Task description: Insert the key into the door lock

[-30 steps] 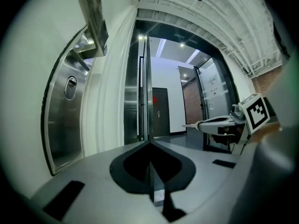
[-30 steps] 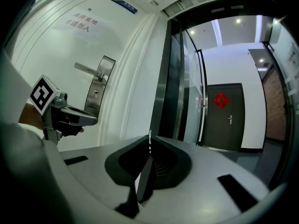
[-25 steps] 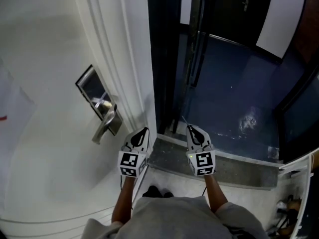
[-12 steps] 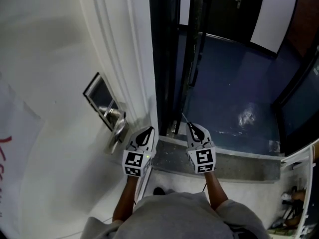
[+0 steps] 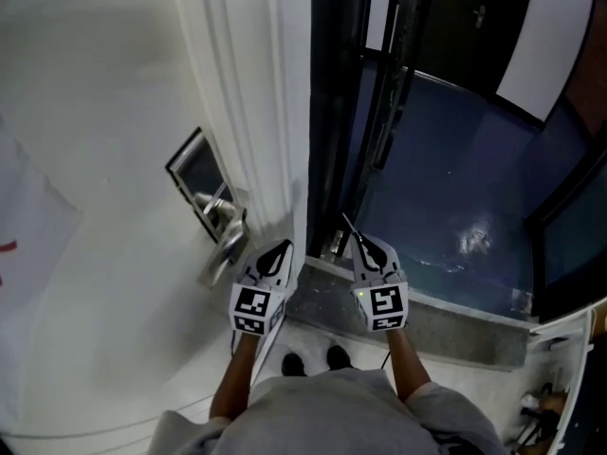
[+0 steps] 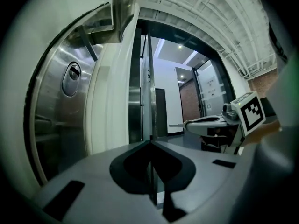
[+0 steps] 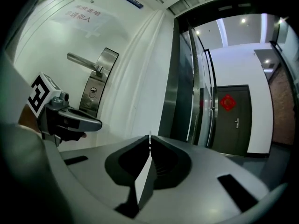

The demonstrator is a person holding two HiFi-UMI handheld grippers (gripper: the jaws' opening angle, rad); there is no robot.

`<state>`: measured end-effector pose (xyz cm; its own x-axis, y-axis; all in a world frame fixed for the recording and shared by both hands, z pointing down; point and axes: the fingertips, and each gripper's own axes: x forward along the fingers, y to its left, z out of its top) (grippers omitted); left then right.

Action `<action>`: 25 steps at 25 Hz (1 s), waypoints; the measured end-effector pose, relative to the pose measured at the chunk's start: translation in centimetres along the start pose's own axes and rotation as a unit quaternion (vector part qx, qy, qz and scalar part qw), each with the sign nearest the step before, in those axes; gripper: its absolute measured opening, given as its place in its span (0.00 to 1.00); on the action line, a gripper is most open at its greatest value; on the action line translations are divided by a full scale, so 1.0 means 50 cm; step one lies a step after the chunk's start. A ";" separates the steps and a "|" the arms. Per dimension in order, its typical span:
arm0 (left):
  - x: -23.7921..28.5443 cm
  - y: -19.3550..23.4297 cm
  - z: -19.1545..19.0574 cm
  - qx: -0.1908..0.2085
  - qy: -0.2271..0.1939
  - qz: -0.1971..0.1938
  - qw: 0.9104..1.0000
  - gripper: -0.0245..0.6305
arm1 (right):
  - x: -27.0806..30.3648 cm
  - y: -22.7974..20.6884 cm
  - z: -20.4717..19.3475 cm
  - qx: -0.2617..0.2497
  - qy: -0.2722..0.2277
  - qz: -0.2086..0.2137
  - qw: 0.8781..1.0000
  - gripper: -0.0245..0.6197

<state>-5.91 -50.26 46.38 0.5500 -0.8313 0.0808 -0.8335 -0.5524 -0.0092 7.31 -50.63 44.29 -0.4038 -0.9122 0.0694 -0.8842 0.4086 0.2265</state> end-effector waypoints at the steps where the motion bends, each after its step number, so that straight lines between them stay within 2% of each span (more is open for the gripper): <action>1: 0.001 0.005 0.001 0.000 0.000 0.011 1.000 0.06 | 0.010 -0.003 0.002 -0.001 -0.004 0.010 1.000 0.08; 7: -0.024 0.031 0.014 0.006 -0.001 0.091 0.996 0.06 | 0.052 0.005 0.011 -0.001 -0.022 0.081 0.996 0.08; 13: -0.091 0.058 0.023 0.008 -0.003 0.177 0.984 0.06 | 0.078 0.059 0.026 -0.001 -0.044 0.158 0.986 0.08; 16: -0.142 0.070 0.026 0.007 -0.004 0.225 0.974 0.06 | 0.085 0.097 0.044 -0.004 -0.058 0.199 0.978 0.08; 20: -0.223 0.083 0.028 0.004 -0.002 0.293 0.956 0.06 | 0.087 0.153 0.068 -0.011 -0.074 0.258 0.963 0.08; 25: -0.310 0.084 0.031 0.006 0.000 0.353 0.935 0.06 | 0.075 0.215 0.089 -0.016 -0.092 0.311 0.946 0.08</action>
<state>-17.86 -39.81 43.55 -0.1381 -0.9891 0.0512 -0.9883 0.1343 -0.0719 -4.75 -49.53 42.66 -0.8798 -0.4745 0.0289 -0.4565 0.8603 0.2268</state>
